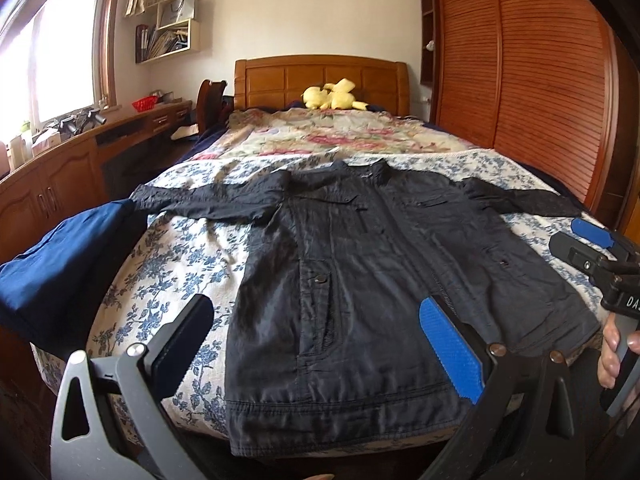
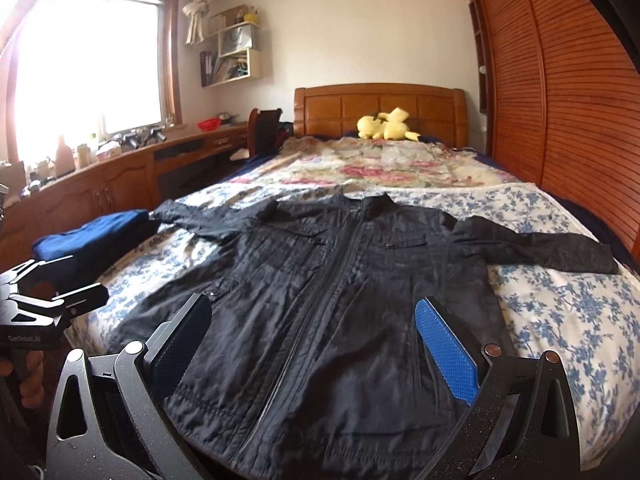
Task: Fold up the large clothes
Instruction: 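Move the left tool toward the jacket sleeve nearest it, then close the left tool on the black jacket sleeve cuff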
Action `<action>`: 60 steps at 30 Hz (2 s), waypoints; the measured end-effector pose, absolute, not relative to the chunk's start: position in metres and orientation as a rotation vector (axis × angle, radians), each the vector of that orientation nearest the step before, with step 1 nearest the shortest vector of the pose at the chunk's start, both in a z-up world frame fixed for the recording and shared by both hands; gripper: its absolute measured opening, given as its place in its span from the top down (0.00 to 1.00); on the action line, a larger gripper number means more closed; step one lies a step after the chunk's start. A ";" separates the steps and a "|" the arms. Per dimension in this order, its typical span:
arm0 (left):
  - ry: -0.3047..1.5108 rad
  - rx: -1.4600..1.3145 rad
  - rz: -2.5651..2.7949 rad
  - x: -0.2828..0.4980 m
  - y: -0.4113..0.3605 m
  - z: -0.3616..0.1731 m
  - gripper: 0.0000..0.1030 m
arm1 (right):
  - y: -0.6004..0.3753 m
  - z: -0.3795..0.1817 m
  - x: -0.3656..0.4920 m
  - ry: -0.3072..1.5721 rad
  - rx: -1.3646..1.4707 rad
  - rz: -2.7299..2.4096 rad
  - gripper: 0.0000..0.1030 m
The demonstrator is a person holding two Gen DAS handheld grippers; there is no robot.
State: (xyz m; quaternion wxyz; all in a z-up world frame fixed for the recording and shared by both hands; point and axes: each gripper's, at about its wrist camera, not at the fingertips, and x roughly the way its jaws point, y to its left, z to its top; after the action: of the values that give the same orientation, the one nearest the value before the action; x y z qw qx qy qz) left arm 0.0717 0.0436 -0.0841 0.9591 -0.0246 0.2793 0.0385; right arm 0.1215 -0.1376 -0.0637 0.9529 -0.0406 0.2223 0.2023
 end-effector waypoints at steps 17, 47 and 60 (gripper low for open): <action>0.678 -0.023 0.218 0.131 0.098 -0.122 0.00 | -0.073 -0.097 0.245 0.504 -0.094 0.574 0.00; 0.779 -0.194 0.190 0.338 0.258 -0.155 0.00 | -0.029 -0.166 0.304 0.656 -0.180 0.683 0.00; 0.843 -0.407 0.270 0.414 0.316 -0.196 0.14 | -0.026 -0.167 0.300 0.642 -0.206 0.683 0.00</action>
State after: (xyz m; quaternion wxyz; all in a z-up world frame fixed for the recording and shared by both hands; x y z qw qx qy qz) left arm 0.4145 0.3156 -0.1961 0.8837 -0.1954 0.4050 0.1299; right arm 0.3003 -0.0261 -0.1668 0.8872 -0.0990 0.3087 0.3284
